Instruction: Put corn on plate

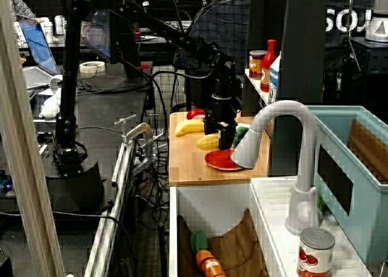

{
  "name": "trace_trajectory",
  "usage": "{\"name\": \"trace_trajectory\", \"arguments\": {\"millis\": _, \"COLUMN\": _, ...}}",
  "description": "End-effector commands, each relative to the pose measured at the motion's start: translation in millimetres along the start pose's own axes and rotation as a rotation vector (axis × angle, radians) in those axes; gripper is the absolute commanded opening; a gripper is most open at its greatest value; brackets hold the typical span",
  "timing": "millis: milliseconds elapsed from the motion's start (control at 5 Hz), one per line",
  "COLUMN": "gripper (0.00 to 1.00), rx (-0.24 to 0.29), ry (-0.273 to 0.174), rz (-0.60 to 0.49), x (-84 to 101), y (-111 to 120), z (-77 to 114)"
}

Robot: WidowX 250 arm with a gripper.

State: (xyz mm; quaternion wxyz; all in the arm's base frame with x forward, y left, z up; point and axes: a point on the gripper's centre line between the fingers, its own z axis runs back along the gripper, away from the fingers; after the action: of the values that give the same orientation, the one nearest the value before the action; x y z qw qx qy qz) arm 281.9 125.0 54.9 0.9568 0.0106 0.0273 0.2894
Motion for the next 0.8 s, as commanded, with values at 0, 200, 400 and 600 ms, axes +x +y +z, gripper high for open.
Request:
{"name": "trace_trajectory", "arguments": {"millis": 0, "gripper": 0.18, "rx": 0.044, "ry": -0.065, "rz": -0.017, "x": 6.5, "y": 26.5, "z": -2.8}}
{"name": "trace_trajectory", "arguments": {"millis": 200, "gripper": 1.0, "rx": 0.044, "ry": -0.065, "rz": -0.017, "x": 6.5, "y": 26.5, "z": -2.8}}
{"name": "trace_trajectory", "arguments": {"millis": 400, "gripper": 1.0, "rx": 0.044, "ry": -0.065, "rz": -0.017, "x": 6.5, "y": 26.5, "z": -2.8}}
{"name": "trace_trajectory", "arguments": {"millis": 600, "gripper": 1.0, "rx": 0.044, "ry": -0.065, "rz": -0.017, "x": 6.5, "y": 26.5, "z": -2.8}}
